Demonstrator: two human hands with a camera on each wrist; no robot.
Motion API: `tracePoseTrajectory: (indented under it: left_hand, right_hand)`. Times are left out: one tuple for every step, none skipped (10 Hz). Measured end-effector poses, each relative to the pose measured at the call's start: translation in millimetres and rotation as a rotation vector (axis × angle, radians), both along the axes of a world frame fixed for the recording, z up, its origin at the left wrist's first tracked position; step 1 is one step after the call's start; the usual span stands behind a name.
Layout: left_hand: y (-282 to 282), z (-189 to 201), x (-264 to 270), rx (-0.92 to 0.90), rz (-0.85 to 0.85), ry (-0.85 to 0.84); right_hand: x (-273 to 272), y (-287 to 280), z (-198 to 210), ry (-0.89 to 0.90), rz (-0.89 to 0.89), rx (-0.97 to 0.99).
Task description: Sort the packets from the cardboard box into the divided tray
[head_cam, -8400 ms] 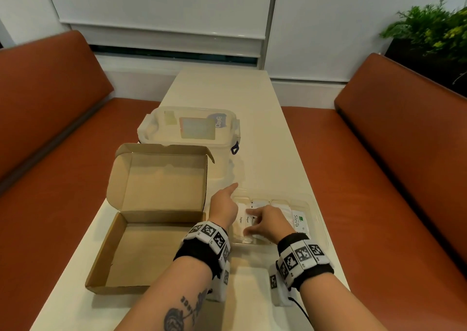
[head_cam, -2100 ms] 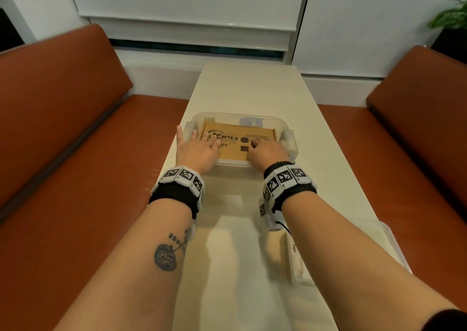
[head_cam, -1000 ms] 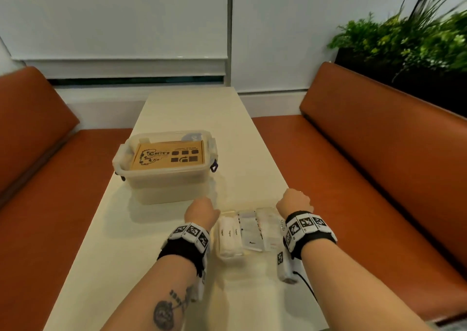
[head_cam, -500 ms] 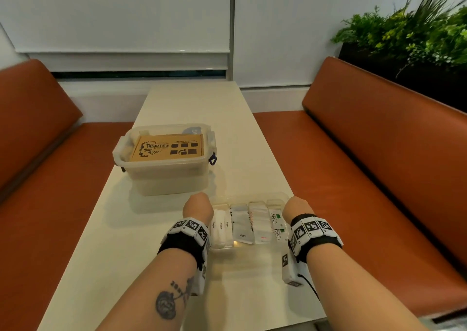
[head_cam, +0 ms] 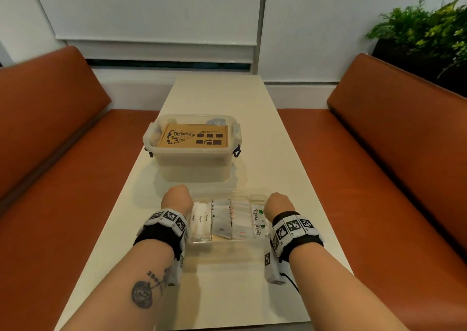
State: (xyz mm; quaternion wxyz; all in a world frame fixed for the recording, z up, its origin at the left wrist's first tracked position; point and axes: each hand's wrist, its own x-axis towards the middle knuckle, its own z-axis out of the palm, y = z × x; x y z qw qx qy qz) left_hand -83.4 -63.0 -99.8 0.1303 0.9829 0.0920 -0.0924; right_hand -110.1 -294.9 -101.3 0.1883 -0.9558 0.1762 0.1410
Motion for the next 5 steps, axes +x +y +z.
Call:
tracePoseTrajectory:
  left_hand:
    - [10.8,0.7,-1.4,0.008,0.013,0.011]
    - [13.7,0.2,-3.4,0.019,0.009,0.004]
    - [13.3,0.7,-6.4,0.004,0.009,0.007]
    - [16.1,2.7,-6.4,-0.092,0.011,-0.022]
    - [20.3,5.3,-10.7,-0.259,0.062,-0.071]
  right_hand:
    - [0.1,11.2,0.6,0.013,0.025,0.008]
    - [-0.6,14.6,-0.1,0.010,0.034,-0.012]
    - [-3.6,15.3,3.9,0.032,0.040,-0.001]
    - [-3.8,13.5,5.8,0.021,0.033,0.035]
    - [-11.9,2.3,7.6,-0.064,-0.027,0.116]
